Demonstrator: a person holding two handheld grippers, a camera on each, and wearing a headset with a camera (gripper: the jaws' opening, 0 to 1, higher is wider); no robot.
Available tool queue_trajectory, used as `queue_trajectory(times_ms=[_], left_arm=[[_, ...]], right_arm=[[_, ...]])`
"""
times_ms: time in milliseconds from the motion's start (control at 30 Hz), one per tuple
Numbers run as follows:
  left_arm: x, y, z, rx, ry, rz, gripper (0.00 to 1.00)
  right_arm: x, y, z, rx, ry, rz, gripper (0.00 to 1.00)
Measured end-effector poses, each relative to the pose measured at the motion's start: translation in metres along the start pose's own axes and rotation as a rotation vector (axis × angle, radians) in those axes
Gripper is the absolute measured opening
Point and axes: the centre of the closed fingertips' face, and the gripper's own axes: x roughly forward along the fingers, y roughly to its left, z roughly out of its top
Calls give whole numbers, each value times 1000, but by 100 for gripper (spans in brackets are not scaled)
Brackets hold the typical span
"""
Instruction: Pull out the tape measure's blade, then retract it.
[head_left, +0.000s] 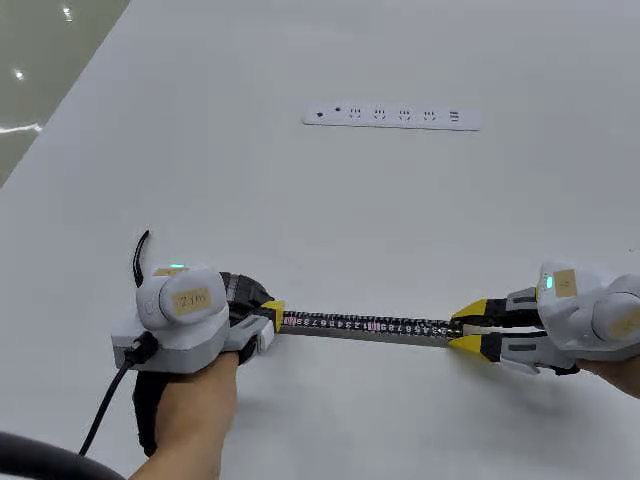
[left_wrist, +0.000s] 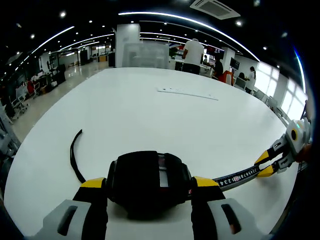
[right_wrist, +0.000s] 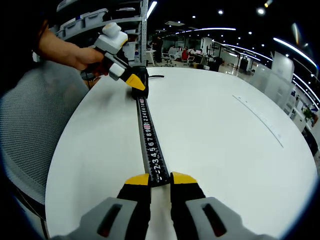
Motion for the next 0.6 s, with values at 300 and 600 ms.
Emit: queue_trajectory(times_ms=[300, 600], left_arm=[[0, 2, 0, 15, -23, 23, 63], [-1, 3, 0, 20, -17, 24, 61]], right_arm=[[0, 1, 0, 8, -4, 12, 12], [0, 0, 0, -2, 2, 11, 12]])
